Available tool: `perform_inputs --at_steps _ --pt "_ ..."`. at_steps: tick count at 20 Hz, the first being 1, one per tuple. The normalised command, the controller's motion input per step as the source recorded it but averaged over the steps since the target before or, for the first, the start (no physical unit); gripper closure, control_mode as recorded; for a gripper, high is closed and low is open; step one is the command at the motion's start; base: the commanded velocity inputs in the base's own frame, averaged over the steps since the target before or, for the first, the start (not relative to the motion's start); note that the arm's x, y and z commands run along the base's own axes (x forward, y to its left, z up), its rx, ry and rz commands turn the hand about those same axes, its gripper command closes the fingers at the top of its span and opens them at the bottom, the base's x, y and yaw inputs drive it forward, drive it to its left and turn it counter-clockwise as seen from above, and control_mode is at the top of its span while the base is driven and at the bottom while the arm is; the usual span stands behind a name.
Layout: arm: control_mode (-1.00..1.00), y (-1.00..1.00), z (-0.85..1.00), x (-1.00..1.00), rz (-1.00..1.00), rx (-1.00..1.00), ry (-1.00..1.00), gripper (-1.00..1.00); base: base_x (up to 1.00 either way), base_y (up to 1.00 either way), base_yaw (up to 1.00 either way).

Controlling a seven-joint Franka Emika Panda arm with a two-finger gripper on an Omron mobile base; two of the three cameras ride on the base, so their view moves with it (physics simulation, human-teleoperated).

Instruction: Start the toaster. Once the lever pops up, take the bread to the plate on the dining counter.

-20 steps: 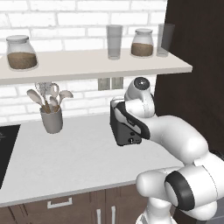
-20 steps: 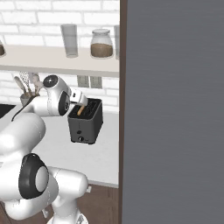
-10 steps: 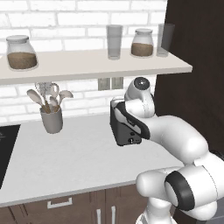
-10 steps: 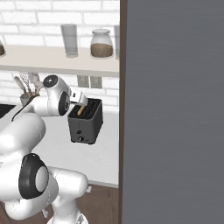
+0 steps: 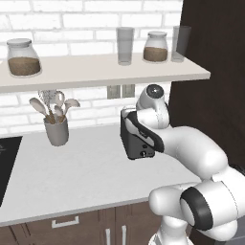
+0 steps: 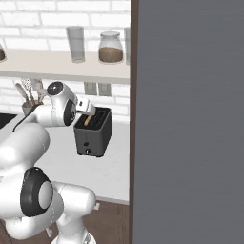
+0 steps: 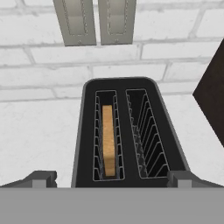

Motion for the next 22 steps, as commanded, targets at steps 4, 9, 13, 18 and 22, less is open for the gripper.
perform_inputs --at_steps 4,9,13,18,22 --pt "-1.00 0.00 0.00 0.00 0.00 0.00 0.00 -1.00 0.00 0.00 0.00" --pt "-1.00 0.00 0.00 0.00 0.00 0.00 0.00 -1.00 0.00 0.00 0.00" --pt "-1.00 0.00 0.00 0.00 0.00 0.00 0.00 -1.00 0.00 0.00 0.00" --pt "-1.00 0.00 0.00 0.00 0.00 0.00 0.00 -1.00 0.00 0.00 0.00" --pt "-1.00 0.00 0.00 0.00 0.00 0.00 0.00 -1.00 0.00 0.00 0.00"
